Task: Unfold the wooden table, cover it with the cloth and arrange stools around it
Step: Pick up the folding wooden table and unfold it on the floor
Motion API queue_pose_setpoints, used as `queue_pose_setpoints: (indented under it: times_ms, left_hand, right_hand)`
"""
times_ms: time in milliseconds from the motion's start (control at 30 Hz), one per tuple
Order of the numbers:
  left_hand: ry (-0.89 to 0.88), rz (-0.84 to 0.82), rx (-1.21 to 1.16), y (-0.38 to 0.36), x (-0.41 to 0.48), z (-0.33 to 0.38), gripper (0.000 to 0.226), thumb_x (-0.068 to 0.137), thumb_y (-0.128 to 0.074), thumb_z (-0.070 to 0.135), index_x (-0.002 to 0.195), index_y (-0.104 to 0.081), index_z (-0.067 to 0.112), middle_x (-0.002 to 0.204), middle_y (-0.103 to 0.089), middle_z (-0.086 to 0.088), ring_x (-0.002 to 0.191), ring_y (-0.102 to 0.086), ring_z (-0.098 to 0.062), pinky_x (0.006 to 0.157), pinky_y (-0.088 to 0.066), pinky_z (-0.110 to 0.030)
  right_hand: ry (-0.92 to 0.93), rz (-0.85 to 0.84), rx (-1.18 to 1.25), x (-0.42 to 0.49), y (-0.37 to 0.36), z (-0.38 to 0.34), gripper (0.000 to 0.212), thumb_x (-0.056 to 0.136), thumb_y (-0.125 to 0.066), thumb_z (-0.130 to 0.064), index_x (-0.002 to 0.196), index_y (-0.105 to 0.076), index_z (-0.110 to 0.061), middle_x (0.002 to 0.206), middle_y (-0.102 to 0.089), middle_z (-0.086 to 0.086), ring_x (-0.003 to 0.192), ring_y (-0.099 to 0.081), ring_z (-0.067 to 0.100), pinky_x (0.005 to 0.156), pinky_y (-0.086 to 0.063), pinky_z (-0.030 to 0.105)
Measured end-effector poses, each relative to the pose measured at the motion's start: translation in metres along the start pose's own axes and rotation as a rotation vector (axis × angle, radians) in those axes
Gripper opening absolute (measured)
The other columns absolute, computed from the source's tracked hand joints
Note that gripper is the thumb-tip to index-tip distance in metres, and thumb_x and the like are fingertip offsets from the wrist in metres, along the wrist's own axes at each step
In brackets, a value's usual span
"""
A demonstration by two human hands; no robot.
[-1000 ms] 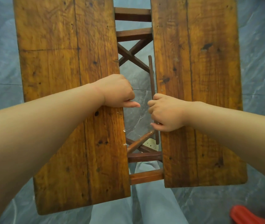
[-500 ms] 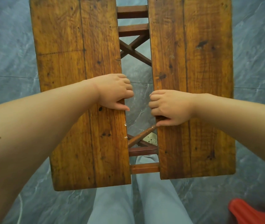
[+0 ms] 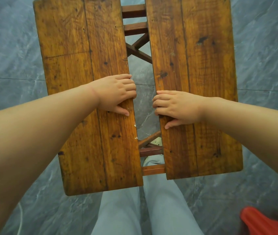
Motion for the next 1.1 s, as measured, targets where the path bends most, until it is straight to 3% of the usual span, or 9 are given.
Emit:
queue_pose_setpoints:
  times_ms: [100,200,267,367,433,500,733,833,1100]
  left_hand:
    - [0.058,0.011,-0.003,-0.001,-0.004,-0.002,0.075,0.085,-0.023,0.069,0.130,-0.050,0.015,0.135,-0.049,-0.007,0.132,-0.038,-0.025,0.116,-0.008,-0.040]
    - [0.217,0.038,-0.077,-0.009,-0.016,-0.004,0.081,0.083,-0.027,0.070,0.142,-0.034,0.015,0.152,-0.028,-0.011,0.143,-0.016,-0.027,0.117,-0.003,-0.042]
    - [0.446,0.048,-0.194,-0.022,-0.033,-0.015,0.096,0.078,-0.039,0.073,0.150,-0.010,0.016,0.159,-0.004,-0.011,0.146,0.003,-0.027,0.118,-0.001,-0.045]
    - [0.720,-0.154,-0.321,-0.071,-0.066,-0.019,0.122,0.069,-0.051,0.079,0.146,0.023,0.020,0.156,0.023,-0.006,0.143,0.020,-0.026,0.117,0.000,-0.051]
    - [0.744,-0.284,-0.367,-0.101,-0.076,-0.008,0.124,0.067,-0.052,0.081,0.144,0.028,0.025,0.154,0.030,-0.004,0.142,0.023,-0.028,0.116,-0.002,-0.053]
    - [0.765,-0.297,-0.431,-0.112,-0.077,-0.003,0.124,0.067,-0.056,0.078,0.143,0.028,0.028,0.153,0.032,-0.003,0.142,0.024,-0.028,0.116,-0.004,-0.053]
    - [0.822,-0.285,-0.434,-0.112,-0.076,-0.002,0.124,0.068,-0.059,0.075,0.144,0.027,0.028,0.153,0.032,-0.003,0.142,0.024,-0.028,0.116,-0.003,-0.055]
    - [0.939,-0.249,-0.524,-0.110,-0.082,0.003,0.125,0.069,-0.066,0.067,0.145,0.024,0.027,0.153,0.032,-0.003,0.142,0.023,-0.027,0.116,-0.003,-0.056]
    - [1.588,-0.061,-0.978,-0.136,-0.133,0.050,0.126,0.068,-0.070,0.063,0.146,0.022,0.027,0.154,0.029,-0.005,0.144,0.015,-0.033,0.112,-0.009,-0.060]
  right_hand:
    - [-0.014,0.022,0.025,-0.003,0.000,-0.001,0.052,0.089,-0.048,-0.055,0.120,-0.060,-0.015,0.129,-0.055,0.008,0.131,-0.042,0.028,0.116,-0.014,0.041]
    - [-0.070,0.060,0.042,-0.007,-0.003,-0.002,0.058,0.087,-0.055,-0.051,0.132,-0.052,-0.014,0.140,-0.047,0.011,0.136,-0.036,0.030,0.114,-0.017,0.041]
    - [-0.179,0.025,0.051,-0.012,-0.012,0.004,0.079,0.084,-0.057,-0.054,0.146,-0.033,-0.011,0.152,-0.032,0.014,0.142,-0.026,0.030,0.115,-0.017,0.041]
    - [-0.376,-0.198,0.100,-0.033,-0.051,0.017,0.107,0.081,-0.057,-0.061,0.151,0.007,-0.013,0.160,0.005,0.012,0.147,0.003,0.029,0.118,-0.008,0.041]
    - [-0.411,-0.329,0.110,-0.045,-0.076,0.017,0.114,0.080,-0.059,-0.061,0.148,0.020,-0.015,0.155,0.026,0.009,0.146,0.015,0.029,0.118,-0.009,0.042]
    - [-0.444,-0.367,0.154,-0.050,-0.086,0.015,0.116,0.079,-0.062,-0.059,0.147,0.022,-0.016,0.150,0.035,0.008,0.144,0.022,0.028,0.119,-0.011,0.044]
    - [-0.501,-0.345,0.176,-0.050,-0.085,0.013,0.113,0.081,-0.059,-0.058,0.149,0.021,-0.017,0.153,0.032,0.008,0.142,0.025,0.026,0.119,-0.011,0.044]
    - [-0.546,-0.303,0.211,-0.052,-0.081,0.015,0.108,0.082,-0.059,-0.057,0.150,0.016,-0.019,0.156,0.027,0.006,0.144,0.020,0.025,0.118,-0.012,0.044]
    - [-1.237,-0.076,0.520,-0.100,-0.090,0.037,0.128,0.067,-0.076,-0.055,0.150,0.015,-0.020,0.157,0.023,0.009,0.145,0.017,0.030,0.116,-0.009,0.054]
Point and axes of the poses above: each hand's wrist, its own x-axis towards the middle knuckle, its own y-axis out of the back of the hand, z = x × y, the point moved 9 cm from there along x, towards the middle knuckle
